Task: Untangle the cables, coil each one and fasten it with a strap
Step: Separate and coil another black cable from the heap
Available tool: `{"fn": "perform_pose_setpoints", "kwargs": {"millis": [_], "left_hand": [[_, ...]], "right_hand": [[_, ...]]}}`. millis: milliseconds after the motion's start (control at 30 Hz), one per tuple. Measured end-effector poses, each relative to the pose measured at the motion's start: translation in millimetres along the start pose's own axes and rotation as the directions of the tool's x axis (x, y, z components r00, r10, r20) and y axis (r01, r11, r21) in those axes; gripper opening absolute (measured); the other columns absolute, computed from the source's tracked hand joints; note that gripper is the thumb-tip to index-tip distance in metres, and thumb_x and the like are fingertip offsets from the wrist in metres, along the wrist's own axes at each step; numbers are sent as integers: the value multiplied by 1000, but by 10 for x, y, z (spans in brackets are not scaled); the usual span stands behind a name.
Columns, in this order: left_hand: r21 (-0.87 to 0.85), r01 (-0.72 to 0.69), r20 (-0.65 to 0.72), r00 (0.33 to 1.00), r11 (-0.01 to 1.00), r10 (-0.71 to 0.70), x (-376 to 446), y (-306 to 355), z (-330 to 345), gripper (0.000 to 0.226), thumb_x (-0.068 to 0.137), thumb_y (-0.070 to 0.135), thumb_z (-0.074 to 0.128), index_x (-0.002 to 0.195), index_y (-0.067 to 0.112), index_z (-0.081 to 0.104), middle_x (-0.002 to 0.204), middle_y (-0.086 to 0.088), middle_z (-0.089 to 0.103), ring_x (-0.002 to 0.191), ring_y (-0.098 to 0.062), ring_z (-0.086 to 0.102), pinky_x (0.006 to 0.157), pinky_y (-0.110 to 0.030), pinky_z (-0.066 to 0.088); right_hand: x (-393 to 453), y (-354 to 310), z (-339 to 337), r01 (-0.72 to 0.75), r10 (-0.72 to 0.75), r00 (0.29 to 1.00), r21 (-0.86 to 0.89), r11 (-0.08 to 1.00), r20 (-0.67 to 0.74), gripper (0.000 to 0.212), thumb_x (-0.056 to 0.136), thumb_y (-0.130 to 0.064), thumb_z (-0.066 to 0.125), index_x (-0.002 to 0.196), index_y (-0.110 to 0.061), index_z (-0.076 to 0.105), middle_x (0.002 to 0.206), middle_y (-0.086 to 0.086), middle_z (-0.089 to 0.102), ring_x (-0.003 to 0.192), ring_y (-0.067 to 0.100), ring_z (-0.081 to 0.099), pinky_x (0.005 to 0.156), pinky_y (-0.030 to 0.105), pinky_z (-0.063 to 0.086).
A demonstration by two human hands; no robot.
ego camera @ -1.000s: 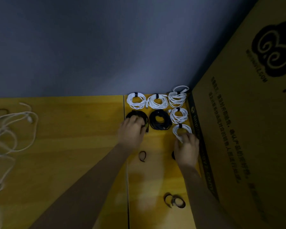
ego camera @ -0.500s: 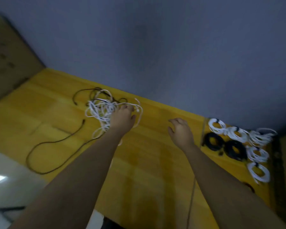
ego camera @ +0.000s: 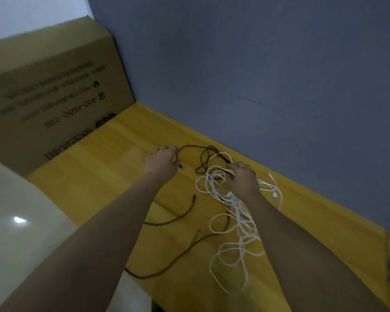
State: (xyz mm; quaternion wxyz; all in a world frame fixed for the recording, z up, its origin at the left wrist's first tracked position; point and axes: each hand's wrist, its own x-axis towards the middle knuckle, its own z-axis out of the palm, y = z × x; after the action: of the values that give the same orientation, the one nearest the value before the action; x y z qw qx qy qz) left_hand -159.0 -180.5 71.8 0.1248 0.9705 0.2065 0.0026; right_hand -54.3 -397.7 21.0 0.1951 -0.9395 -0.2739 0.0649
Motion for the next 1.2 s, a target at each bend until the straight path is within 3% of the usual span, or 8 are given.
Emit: {"fn": "perform_pose_setpoints", "kwargs": {"millis": [133, 333, 500, 600, 767, 933, 1067, 1200], "left_hand": [[9, 24, 52, 998, 1000, -25, 338, -659, 53, 32, 100, 33, 46, 128, 18, 49, 125, -5, 56, 115, -28, 52, 93, -43, 45], [-18, 83, 125, 989, 996, -80, 588, -1275, 266, 30, 100, 31, 47, 127, 18, 49, 124, -5, 56, 114, -28, 53, 92, -43, 44], [-29, 103, 168, 981, 994, -96, 705, -1529, 472, 30, 100, 30, 47, 128, 18, 49, 125, -5, 56, 115, -28, 52, 93, -44, 46], [-33, 95, 187, 979, 995, -87, 724, -1672, 541, 31, 101, 30, 46, 129, 18, 48, 125, -6, 55, 115, -28, 52, 92, -44, 47], [-52, 42, 220, 975, 998, -29, 749, -1962, 581, 30, 101, 28, 46, 128, 17, 49, 123, -6, 56, 111, -26, 55, 85, -41, 50], [-87, -127, 248, 958, 988, 145, 969, -2171, 539, 32, 101, 26, 46, 133, 20, 47, 131, -4, 51, 119, -25, 50, 87, -40, 50], [-144, -375, 303, 864, 916, 402, 1086, -2372, 487, 45, 100, 22, 48, 144, 24, 39, 149, -1, 33, 136, -23, 31, 98, -41, 45], [-324, -506, 186, 795, 800, 578, 1067, -2565, 438, 30, 98, 23, 53, 127, 18, 58, 135, -2, 47, 126, -24, 41, 95, -38, 43]], "right_hand": [[543, -492, 449, 45, -45, 998, 7, 999, 37, 32, 95, -16, 52, 125, -7, 59, 125, 12, 53, 120, 31, 46, 97, 41, 42], [1058, -853, 1073, 48, -37, 976, -46, 998, 216, 37, 99, -18, 46, 135, -10, 52, 132, 11, 49, 124, 29, 42, 99, 39, 42], [1366, -908, 1517, 3, 44, 939, -135, 991, 341, 33, 98, -25, 49, 126, -7, 54, 125, 14, 49, 119, 34, 46, 92, 42, 47], [1425, -940, 1729, -71, 125, 921, -156, 985, 370, 47, 96, -37, 52, 132, -7, 49, 132, 13, 44, 122, 34, 44, 96, 45, 46], [1381, -1136, 2004, -173, 199, 957, -137, 975, 211, 29, 97, -22, 50, 121, -10, 59, 121, 12, 53, 114, 31, 50, 81, 40, 47], [1198, -1581, 2182, -170, 146, 981, 201, 965, 131, 24, 93, -15, 59, 114, -6, 65, 109, 11, 55, 102, 28, 53, 84, 33, 45], [1035, -2140, 2103, -152, 207, 973, 397, 905, -98, 21, 88, -8, 62, 108, -3, 65, 93, 2, 46, 86, 22, 52, 79, 29, 45], [807, -2572, 1969, -106, 282, 930, 565, 818, -235, 16, 90, -7, 61, 105, -6, 65, 90, -1, 45, 84, 19, 52, 76, 28, 45]]}}
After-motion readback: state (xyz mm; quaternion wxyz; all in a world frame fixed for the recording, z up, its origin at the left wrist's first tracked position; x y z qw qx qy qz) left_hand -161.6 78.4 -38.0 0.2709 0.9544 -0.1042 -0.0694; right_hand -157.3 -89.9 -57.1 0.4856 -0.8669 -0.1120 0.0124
